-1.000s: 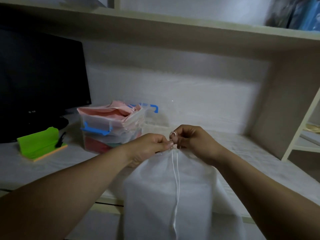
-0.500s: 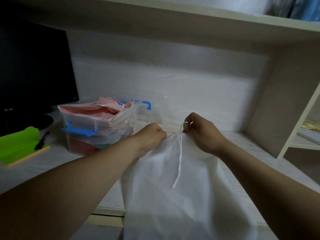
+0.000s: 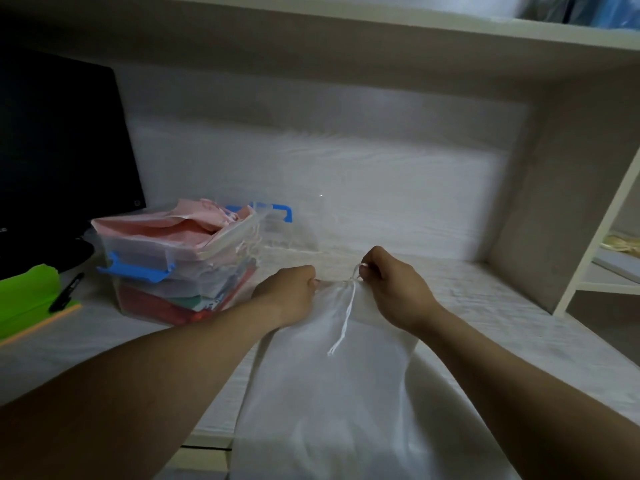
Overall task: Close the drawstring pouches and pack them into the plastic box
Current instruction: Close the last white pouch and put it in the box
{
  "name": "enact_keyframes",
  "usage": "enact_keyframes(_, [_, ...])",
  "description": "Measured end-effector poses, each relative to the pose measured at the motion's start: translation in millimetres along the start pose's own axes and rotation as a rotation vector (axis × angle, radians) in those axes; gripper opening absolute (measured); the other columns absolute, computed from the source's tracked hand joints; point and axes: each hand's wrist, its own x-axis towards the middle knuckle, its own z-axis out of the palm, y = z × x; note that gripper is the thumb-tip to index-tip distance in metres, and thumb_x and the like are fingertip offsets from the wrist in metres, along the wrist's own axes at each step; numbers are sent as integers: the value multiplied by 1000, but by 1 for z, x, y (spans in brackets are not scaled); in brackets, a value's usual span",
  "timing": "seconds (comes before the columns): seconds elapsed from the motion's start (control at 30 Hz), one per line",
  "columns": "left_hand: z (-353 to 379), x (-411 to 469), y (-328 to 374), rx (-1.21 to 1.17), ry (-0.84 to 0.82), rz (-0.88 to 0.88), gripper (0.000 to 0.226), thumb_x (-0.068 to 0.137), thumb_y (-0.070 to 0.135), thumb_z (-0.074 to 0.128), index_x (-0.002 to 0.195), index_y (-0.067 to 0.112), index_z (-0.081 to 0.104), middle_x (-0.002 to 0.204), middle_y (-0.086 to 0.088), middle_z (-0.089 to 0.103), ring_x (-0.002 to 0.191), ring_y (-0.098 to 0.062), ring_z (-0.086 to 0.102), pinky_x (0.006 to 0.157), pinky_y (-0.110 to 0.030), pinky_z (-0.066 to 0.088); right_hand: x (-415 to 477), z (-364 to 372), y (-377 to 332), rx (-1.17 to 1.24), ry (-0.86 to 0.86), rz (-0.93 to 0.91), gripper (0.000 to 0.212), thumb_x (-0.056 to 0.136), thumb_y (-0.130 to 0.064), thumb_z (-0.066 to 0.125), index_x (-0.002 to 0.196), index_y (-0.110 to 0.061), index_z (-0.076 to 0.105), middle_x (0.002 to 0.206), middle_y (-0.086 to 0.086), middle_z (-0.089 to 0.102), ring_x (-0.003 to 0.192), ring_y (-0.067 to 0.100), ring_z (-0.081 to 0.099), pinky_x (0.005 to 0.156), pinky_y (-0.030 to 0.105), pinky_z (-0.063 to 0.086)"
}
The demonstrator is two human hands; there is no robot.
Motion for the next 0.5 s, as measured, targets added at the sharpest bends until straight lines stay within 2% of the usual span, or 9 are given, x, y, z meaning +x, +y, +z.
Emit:
enact_keyframes(0.1, [-2,-6,0,195,-17,7,33,111,39,32,82,25,40,95,-4,60,86,-28,59,80,-40,50,-3,9,11,71,26,80,13,106,-30,49,95,-27,55,89,-10,65,85,17,59,80,43,53])
enact_keyframes(0.23, [2,-10,-2,413,35,63,17,110,32,33,101,23,44,108,-11,69,94,-36,65,72,-38,43,-6,17,15,144,59,146,15,103,-32,54,90,-27,57,88,-9,65,86,17,60,82,42,52])
enact_keyframes(0.3, [2,-9,-4,490,52,93,10,105,24,40,111,22,48,106,-10,70,96,-35,68,77,-39,48,-4,15,14,148,62,159,17,103,-31,54,86,-30,56,87,-11,65,84,15,59,79,40,51])
enact_keyframes(0.37, [-2,-8,-5,573,46,107,17,101,20,45,117,22,47,105,-8,71,97,-34,69,83,-40,49,-1,14,11,126,66,161,18,102,-29,52,85,-31,55,88,-14,65,84,12,59,75,37,50])
enact_keyframes(0.47, [-6,0,-5,530,61,89,6,106,29,41,107,24,43,109,-9,71,98,-34,68,89,-44,52,3,11,8,96,116,168,15,103,-28,49,89,-30,54,88,-13,64,82,12,58,68,34,45])
enact_keyframes(0.5, [-9,4,-4,445,48,43,12,108,35,38,102,25,41,113,-10,70,100,-35,67,92,-47,52,6,11,7,82,121,169,14,104,-28,47,91,-30,53,88,-12,63,82,15,58,68,35,45])
